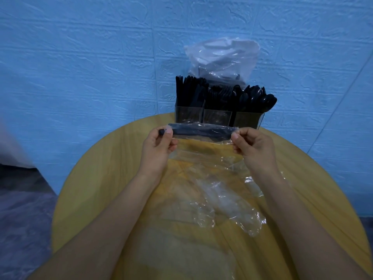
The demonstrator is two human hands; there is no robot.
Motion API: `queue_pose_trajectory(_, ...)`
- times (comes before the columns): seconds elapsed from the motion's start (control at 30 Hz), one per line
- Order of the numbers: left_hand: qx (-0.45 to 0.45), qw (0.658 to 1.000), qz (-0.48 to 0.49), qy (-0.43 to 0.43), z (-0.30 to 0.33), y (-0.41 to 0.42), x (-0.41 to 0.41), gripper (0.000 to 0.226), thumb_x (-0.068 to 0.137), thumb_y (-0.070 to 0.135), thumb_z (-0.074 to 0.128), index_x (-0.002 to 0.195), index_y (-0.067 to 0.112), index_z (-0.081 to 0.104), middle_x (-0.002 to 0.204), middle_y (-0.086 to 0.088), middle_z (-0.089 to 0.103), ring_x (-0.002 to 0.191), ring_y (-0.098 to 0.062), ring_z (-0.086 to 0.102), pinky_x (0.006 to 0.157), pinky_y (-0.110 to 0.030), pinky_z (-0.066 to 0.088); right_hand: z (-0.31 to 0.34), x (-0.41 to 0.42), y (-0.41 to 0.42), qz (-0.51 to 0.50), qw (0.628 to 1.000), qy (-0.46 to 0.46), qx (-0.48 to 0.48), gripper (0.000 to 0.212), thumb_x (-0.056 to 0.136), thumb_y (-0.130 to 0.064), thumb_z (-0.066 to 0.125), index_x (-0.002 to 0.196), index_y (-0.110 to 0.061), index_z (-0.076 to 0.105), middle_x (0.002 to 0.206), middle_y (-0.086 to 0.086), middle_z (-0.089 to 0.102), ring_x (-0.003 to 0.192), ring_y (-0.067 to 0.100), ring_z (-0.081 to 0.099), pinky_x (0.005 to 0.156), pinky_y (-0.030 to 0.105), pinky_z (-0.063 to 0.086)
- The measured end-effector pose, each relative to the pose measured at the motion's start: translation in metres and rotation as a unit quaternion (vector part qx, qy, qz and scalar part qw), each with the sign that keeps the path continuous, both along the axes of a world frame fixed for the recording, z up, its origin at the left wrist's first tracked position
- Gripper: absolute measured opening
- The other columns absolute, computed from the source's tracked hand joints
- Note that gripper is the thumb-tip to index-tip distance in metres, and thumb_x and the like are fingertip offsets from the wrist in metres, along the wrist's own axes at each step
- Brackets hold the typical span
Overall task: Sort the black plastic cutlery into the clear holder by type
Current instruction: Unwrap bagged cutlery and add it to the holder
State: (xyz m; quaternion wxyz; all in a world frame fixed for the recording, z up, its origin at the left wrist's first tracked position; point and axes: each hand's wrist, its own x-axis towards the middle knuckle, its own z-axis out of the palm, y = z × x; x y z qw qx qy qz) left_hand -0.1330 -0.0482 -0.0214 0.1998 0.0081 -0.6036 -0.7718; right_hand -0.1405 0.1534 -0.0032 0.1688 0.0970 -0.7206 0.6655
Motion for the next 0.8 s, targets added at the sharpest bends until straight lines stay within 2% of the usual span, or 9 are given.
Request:
queue_pose_trajectory(0.1, -0.016, 1.000, 0.012, 0.001, -0.0014, -0.0008, 0.0001, 0.008, 0.096, 0.016, 0.051, 0.092, 0.016, 0.059, 0.080, 0.003, 0.056, 0.069, -0.003, 0.056, 0.074, -0.019, 0.052, -0.0003, 0.0008, -0.0023, -0.001, 1.000, -0.018, -0.007, 0.013, 0.093, -0.006, 0.056, 0.085, -0.016, 0.061, 0.071, 0.001, 0.058, 0.060, 0.004, 0.054, 0.062, 0.020, 0.050)
queue_pose_trajectory(0.17, -0.027, 1.000, 0.017, 0.003, -0.0013, -0.0011, 0.0011, 0.008, 0.096, 0.015, 0.051, 0.092, 0.017, 0.059, 0.080, 0.002, 0.057, 0.070, -0.003, 0.056, 0.075, -0.020, 0.053, 0.0012, 0.0021, -0.0039, 0.019, 0.998, -0.036, -0.056, 0.007, 0.092, -0.011, 0.058, 0.095, -0.017, 0.061, 0.079, 0.000, 0.060, 0.067, 0.007, 0.058, 0.064, 0.023, 0.050)
queue_pose_trajectory(0.23, -0.036, 0.999, 0.016, 0.009, -0.0006, -0.0012, 0.0019, 0.008, 0.095, 0.015, 0.051, 0.092, 0.018, 0.059, 0.079, 0.002, 0.058, 0.071, -0.003, 0.057, 0.075, -0.020, 0.053, 0.0024, 0.0037, -0.0056, 0.035, 0.994, -0.044, -0.092, 0.009, 0.091, -0.019, 0.060, 0.100, -0.018, 0.059, 0.083, 0.000, 0.060, 0.071, 0.010, 0.059, 0.064, 0.025, 0.050)
queue_pose_trajectory(0.33, -0.050, 0.998, 0.004, 0.024, 0.0006, 0.0006, 0.0025, 0.009, 0.095, 0.012, 0.052, 0.092, 0.018, 0.058, 0.078, 0.001, 0.058, 0.069, -0.002, 0.057, 0.073, -0.018, 0.052, 0.0033, 0.0057, -0.0071, 0.016, 0.996, -0.032, -0.087, 0.004, 0.090, -0.024, 0.061, 0.094, -0.022, 0.059, 0.078, -0.002, 0.058, 0.067, 0.010, 0.057, 0.059, 0.024, 0.049)
queue_pose_trajectory(0.43, -0.049, 0.998, -0.004, 0.039, 0.0014, 0.0033, 0.0039, 0.009, 0.094, 0.010, 0.052, 0.091, 0.017, 0.057, 0.078, 0.002, 0.058, 0.070, -0.003, 0.057, 0.073, -0.017, 0.052, 0.0033, 0.0055, -0.0061, -0.008, 0.994, -0.031, -0.102, 0.009, 0.092, -0.016, 0.059, 0.084, -0.016, 0.056, 0.071, -0.001, 0.054, 0.059, 0.006, 0.053, 0.054, 0.020, 0.048)
queue_pose_trajectory(0.63, 0.065, 0.997, -0.051, 0.001, -0.0001, -0.0012, -0.0002, 0.007, 0.096, 0.019, 0.050, 0.096, 0.017, 0.057, 0.088, 0.004, 0.057, 0.078, -0.004, 0.058, 0.077, -0.018, 0.050, -0.0002, 0.0034, -0.0054, 0.036, 0.994, -0.033, -0.094, 0.015, 0.094, -0.006, 0.053, 0.079, -0.010, 0.052, 0.065, 0.002, 0.049, 0.053, 0.007, 0.046, 0.051, 0.018, 0.042)
queue_pose_trajectory(0.8, 0.062, 0.996, -0.059, -0.001, -0.0005, 0.0013, -0.0007, 0.009, 0.094, 0.010, 0.051, 0.096, 0.017, 0.056, 0.088, 0.002, 0.055, 0.081, -0.006, 0.057, 0.075, -0.016, 0.049, 0.0009, 0.0026, -0.0013, 0.042, 0.993, -0.033, -0.105, 0.016, 0.094, -0.006, 0.051, 0.079, -0.010, 0.053, 0.064, 0.000, 0.049, 0.052, 0.007, 0.045, 0.051, 0.018, 0.041)
